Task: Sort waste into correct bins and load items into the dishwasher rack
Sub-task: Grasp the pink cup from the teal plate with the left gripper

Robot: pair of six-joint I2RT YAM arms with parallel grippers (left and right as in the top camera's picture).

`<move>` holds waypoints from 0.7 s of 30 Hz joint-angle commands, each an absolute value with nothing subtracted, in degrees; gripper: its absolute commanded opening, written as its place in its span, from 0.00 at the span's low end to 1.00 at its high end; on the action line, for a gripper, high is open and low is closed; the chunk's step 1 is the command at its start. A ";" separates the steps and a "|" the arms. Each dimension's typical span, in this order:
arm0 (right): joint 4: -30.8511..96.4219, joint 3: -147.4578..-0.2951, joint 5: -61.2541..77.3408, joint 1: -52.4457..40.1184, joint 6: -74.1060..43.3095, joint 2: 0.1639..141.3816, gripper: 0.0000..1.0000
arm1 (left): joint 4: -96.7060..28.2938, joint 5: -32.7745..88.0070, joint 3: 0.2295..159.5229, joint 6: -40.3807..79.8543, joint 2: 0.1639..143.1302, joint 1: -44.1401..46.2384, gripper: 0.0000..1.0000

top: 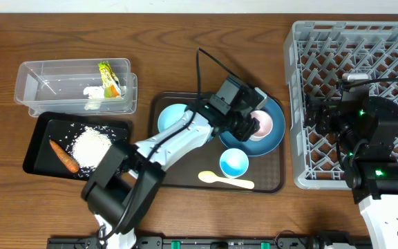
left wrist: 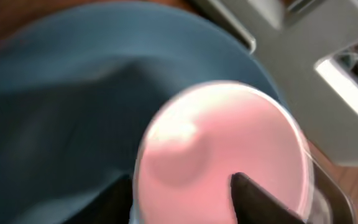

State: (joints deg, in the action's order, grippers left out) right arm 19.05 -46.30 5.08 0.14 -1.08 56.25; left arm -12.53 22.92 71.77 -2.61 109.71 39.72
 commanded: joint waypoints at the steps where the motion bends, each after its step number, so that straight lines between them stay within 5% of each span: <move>1: 19.09 -47.72 4.51 -0.78 -1.91 56.25 0.94 | -12.49 20.67 72.10 -2.66 111.20 39.53 0.28; 6: 19.14 -47.72 4.51 -0.78 -1.91 56.25 0.94 | -11.40 20.08 72.14 -2.33 109.32 38.04 0.06; 12: 19.09 -47.72 4.16 -0.75 -1.87 56.27 0.94 | -11.25 23.20 72.14 2.98 105.03 33.56 0.06; 21: 18.44 -47.72 9.58 0.56 0.05 60.34 0.90 | -2.87 51.03 72.14 16.75 100.55 17.47 0.06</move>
State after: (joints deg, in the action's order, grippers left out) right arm 18.81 -46.35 3.84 0.30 -0.82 58.43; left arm -4.54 37.54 71.81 9.78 101.19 21.87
